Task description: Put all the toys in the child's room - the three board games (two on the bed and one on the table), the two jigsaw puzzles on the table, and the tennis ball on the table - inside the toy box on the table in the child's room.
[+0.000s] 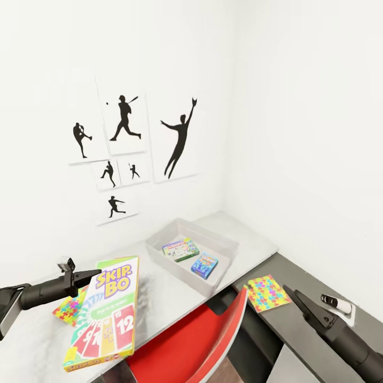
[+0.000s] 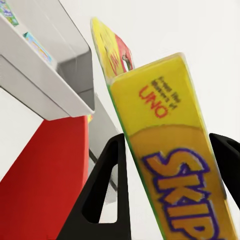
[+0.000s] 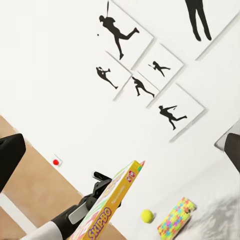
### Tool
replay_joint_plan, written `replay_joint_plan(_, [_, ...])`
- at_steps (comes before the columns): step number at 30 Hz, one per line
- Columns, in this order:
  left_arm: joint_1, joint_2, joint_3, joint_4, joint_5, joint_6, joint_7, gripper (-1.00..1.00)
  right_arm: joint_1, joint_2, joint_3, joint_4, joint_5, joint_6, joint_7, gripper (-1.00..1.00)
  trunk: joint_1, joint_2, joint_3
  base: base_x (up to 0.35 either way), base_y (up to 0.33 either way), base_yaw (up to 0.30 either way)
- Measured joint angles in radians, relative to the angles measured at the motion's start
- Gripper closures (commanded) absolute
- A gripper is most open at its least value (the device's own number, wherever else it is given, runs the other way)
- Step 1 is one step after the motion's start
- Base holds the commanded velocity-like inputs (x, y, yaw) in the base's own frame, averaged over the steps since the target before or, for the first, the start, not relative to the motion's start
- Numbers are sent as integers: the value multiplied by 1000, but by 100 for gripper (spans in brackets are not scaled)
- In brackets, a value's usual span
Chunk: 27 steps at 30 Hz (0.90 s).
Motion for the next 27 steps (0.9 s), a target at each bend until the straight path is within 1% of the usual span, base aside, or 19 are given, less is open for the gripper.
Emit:
replay_joint_plan(12, [0, 1, 0, 0, 1, 0, 0, 100, -1, -1, 0, 0, 0, 1, 0, -100, 0, 0, 14, 235, -248, 213])
replay_joint_plan(18, [1, 1, 3, 0, 0, 0, 0, 100, -1, -2, 0, 0, 0, 1, 0, -100, 0, -1, 17, 218, -76, 78])
replay_joint_plan(27, [1, 1, 5, 0, 0, 0, -1, 100, 0, -2, 0, 0, 0, 1, 0, -100, 0, -1, 17, 98, -13, 4])
